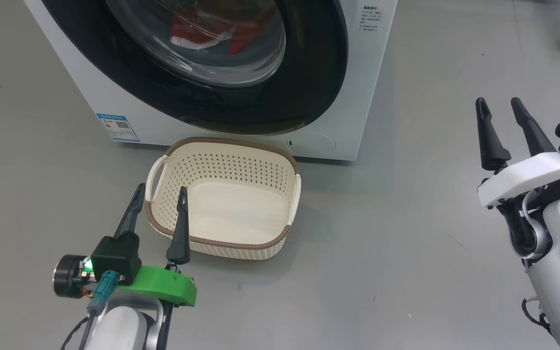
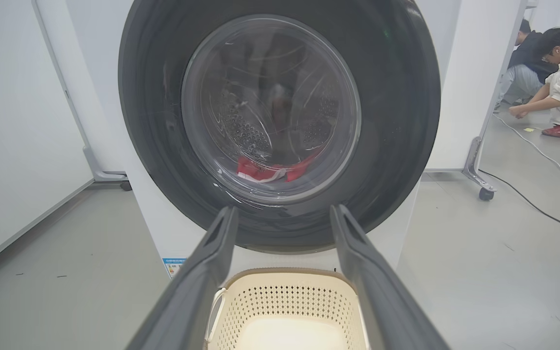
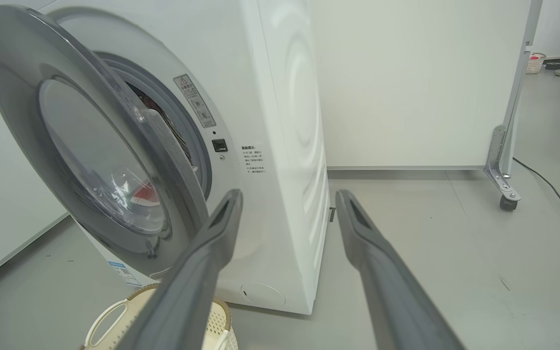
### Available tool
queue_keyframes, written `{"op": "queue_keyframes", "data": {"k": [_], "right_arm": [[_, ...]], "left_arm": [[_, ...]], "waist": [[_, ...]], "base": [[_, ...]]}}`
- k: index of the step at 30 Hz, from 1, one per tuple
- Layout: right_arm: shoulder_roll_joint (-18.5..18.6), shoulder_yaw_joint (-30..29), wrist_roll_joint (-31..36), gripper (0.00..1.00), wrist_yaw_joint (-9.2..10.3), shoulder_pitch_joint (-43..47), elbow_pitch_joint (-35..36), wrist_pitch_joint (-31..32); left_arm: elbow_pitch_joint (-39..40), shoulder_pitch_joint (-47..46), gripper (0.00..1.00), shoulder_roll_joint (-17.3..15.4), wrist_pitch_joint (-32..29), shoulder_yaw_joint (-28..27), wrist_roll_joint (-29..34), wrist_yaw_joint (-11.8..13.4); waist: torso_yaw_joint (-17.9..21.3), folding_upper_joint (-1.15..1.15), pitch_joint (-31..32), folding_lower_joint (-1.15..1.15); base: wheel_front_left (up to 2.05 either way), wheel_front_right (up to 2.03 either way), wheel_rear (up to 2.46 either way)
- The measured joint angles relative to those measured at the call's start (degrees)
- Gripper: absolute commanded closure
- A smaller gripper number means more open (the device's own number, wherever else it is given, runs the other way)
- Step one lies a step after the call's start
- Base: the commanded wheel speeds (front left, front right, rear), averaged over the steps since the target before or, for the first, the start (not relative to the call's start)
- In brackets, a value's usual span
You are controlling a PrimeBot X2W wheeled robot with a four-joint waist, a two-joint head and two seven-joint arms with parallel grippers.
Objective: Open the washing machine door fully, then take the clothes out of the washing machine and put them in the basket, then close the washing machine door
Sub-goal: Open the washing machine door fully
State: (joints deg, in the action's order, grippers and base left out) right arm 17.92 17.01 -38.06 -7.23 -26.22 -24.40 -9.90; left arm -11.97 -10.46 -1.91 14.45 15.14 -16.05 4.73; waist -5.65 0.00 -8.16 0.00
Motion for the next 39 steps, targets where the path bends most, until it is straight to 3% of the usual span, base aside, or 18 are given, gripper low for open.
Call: {"op": "queue_keyframes", "data": {"k": [11,21,27,28,29,30,39], "right_arm": [[1.22,-3.13,-1.92,0.0,0.0,-5.37,1.86,2.5],[0.09,-7.91,-11.66,0.0,0.0,-14.13,1.66,8.37],[-0.97,-10.38,-17.48,0.0,1.37,-21.82,-0.85,14.64],[-1.03,-10.67,-18.19,0.4,1.65,-22.83,-1.2,15.38],[-0.98,-10.94,-18.67,0.89,1.86,-23.85,-1.52,16.24],[-0.85,-11.18,-19.14,1.0,1.94,-24.8,-1.81,16.94],[-2.05,-13.22,-26.15,1.0,4.44,-31.84,-4.87,24.98]], "left_arm": [[1.45,-0.08,0.0,-0.01,0.0,2.14,-0.01,-0.08],[2.82,-2.47,0.0,-0.02,0.0,4.11,-0.14,-0.08],[3.27,-4.58,0.0,-0.01,0.0,5.35,-0.74,-0.08],[3.37,-4.94,0.0,0.01,0.0,5.57,-1.26,-0.08],[3.53,-5.28,0.0,0.01,0.0,5.68,-1.85,-0.08],[3.64,-5.65,0.0,0.01,0.0,5.81,-2.33,-0.08],[3.91,-7.51,0.0,0.02,0.0,7.26,-3.92,0.02]], "waist": [[-0.9,0.0,-3.95,0.0],[-2.8,0.0,-9.7,0.0],[-4.85,0.0,-13.77,0.0],[-5.2,0.0,-14.31,0.0],[-5.58,0.0,-14.81,0.0],[-5.98,0.0,-15.26,0.0],[-9.69,0.0,-18.72,0.0]], "base": [[0.0,0.0,0.0],[0.0,0.0,0.0],[0.0,0.0,0.0],[0.0,0.0,0.0],[0.0,0.0,0.0],[0.0,0.0,0.0],[0.0,0.0,0.0]]}}
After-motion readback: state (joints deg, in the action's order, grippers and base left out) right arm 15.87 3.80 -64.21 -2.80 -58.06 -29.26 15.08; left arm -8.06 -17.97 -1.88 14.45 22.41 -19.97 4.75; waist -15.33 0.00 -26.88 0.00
